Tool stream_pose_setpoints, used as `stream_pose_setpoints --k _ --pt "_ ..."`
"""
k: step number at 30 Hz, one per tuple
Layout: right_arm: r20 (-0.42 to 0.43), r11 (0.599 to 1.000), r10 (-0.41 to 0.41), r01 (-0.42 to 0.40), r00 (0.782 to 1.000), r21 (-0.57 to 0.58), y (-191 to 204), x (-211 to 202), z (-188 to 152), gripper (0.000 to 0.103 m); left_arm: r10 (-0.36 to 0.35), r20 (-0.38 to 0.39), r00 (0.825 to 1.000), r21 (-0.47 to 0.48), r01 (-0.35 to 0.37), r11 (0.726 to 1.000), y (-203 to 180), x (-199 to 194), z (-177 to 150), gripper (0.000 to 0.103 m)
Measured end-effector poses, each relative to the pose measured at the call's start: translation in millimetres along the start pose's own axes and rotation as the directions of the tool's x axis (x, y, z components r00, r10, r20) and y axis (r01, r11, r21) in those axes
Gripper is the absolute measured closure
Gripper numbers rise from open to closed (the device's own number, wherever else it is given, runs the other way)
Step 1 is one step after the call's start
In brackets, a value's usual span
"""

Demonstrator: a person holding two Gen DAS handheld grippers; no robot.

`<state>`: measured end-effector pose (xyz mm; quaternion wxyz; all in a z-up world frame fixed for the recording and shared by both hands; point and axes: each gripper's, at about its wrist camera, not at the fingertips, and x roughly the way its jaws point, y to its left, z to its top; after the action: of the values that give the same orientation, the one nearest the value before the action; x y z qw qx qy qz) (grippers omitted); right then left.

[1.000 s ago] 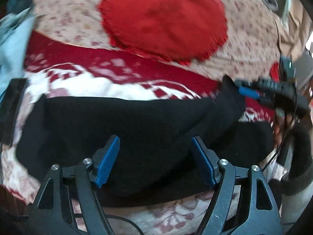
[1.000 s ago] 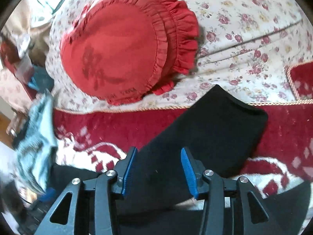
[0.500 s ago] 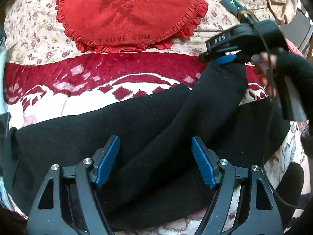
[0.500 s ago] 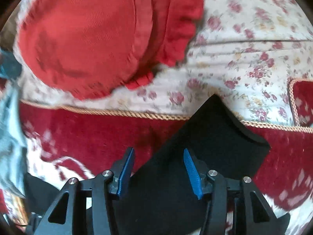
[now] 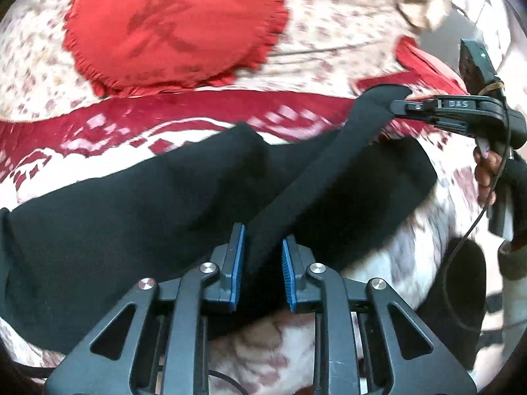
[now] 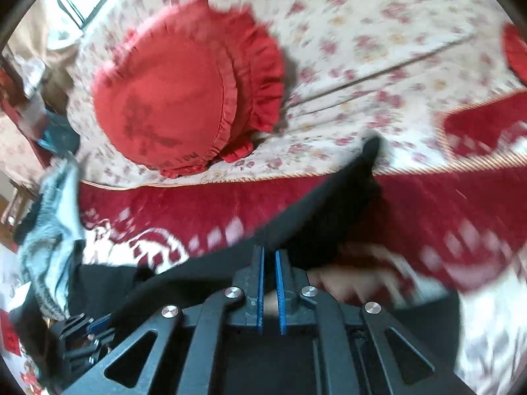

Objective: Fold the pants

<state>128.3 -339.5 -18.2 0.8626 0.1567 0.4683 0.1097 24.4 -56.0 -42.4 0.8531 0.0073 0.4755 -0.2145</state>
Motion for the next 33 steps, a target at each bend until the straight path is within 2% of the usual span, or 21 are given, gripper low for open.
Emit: stream_pose_setpoints --k 3,5,8,9,12,13,15,17,18,19,20,22,24,26,29,30,32,33 --pt "0.014 0.996 0.039 -0.04 0.999 0.084 -27.7 -21.7 -32.5 0.097 -0.002 -0.031 1.0 0.0 0.002 1.0 -6.2 4.5 -15.8 0.083" --pt "-0.014 0.992 0.05 -0.048 0.999 0.117 -41.4 -15.4 -50.8 0.097 -0.012 -0.039 0.999 -0.038 0.01 0.999 -3.7 5.0 -19.9 0.083" --pt "0.004 0.972 0.098 -0.097 0.995 0.213 -62.3 -5.1 -70.3 0.097 -0.055 -0.033 0.998 -0.099 0.051 0.994 1.4 -5.6 -20.0 0.083" --pt "0.032 0.965 0.115 -0.119 0.993 0.235 -66.3 -4.8 -74.1 0.094 -0.054 -0.03 0.998 -0.104 0.051 0.993 1.9 -9.3 -19.3 0.083" --pt "0.089 0.94 0.169 -0.187 0.982 0.285 -73.1 -1.4 -80.0 0.059 -0.027 -0.023 0.999 -0.103 0.025 0.994 3.4 -19.3 -21.6 0.083" --pt "0.107 0.923 0.192 -0.217 0.976 0.32 -76.7 1.4 -81.5 0.058 -0.026 -0.021 0.999 -0.112 0.024 0.993 6.1 -21.5 -22.2 0.083" --pt "0.129 0.905 0.205 -0.238 0.97 0.352 -79.1 7.8 -80.6 0.058 -0.032 -0.016 0.999 -0.151 0.029 0.988 13.3 -24.6 -23.7 0.083" --pt "0.151 0.896 0.197 -0.24 0.969 0.373 -81.4 11.6 -78.4 0.068 -0.032 -0.013 0.999 -0.188 0.029 0.982 21.4 -26.8 -24.7 0.083" --pt "0.157 0.897 0.185 -0.232 0.97 0.375 -82.5 10.6 -77.4 0.088 -0.029 -0.013 1.0 -0.205 0.026 0.979 25.9 -29.2 -25.3 0.083" --pt "0.177 0.898 0.181 -0.236 0.968 0.371 -81.7 6.9 -77.0 0.099 -0.023 -0.011 1.0 -0.214 0.021 0.977 29.6 -32.3 -25.8 0.083" --pt "0.193 0.899 0.187 -0.247 0.963 0.362 -80.2 1.6 -75.2 0.099 -0.01 -0.005 1.0 -0.224 0.009 0.975 35.1 -37.8 -26.1 0.083" --pt "0.223 0.926 0.18 -0.242 0.958 0.29 -65.9 -23.9 -73.3 0.099 0.013 0.009 1.0 -0.234 -0.01 0.972 45.2 -48.6 -27.5 0.083" --pt "0.234 0.953 0.147 -0.201 0.961 0.226 -54.9 -47.8 -74.5 0.099 0.041 0.028 0.999 -0.253 -0.033 0.967 58.4 -62.2 -30.2 0.083" --pt "0.219 0.963 0.123 -0.17 0.968 0.211 -53.3 -58.2 -79.8 0.099 0.072 0.046 0.996 -0.282 -0.056 0.958 72.3 -74.2 -34.0 0.083" --pt "0.136 0.97 0.062 -0.092 0.989 0.226 -61.7 -43.7 -94.1 0.099 0.123 0.07 0.99 -0.35 -0.09 0.932 98.1 -91.8 -42.7 0.079" --pt "0.104 0.96 0.054 -0.08 0.993 0.269 -70.3 -31.7 -100.9 0.099 0.134 0.072 0.988 -0.371 -0.098 0.923 105.7 -95.9 -45.5 0.079" --pt "0.069 0.932 0.076 -0.095 0.995 0.35 -83.4 -16.7 -110.5 0.099 0.154 0.076 0.985 -0.416 -0.109 0.903 121.4 -105.8 -51.3 0.077" --pt "0.088 0.923 0.087 -0.113 0.992 0.369 -86.6 -19.2 -113.6 0.097 0.167 0.08 0.983 -0.437 -0.116 0.892 129.5 -111.7 -54.6 0.07"
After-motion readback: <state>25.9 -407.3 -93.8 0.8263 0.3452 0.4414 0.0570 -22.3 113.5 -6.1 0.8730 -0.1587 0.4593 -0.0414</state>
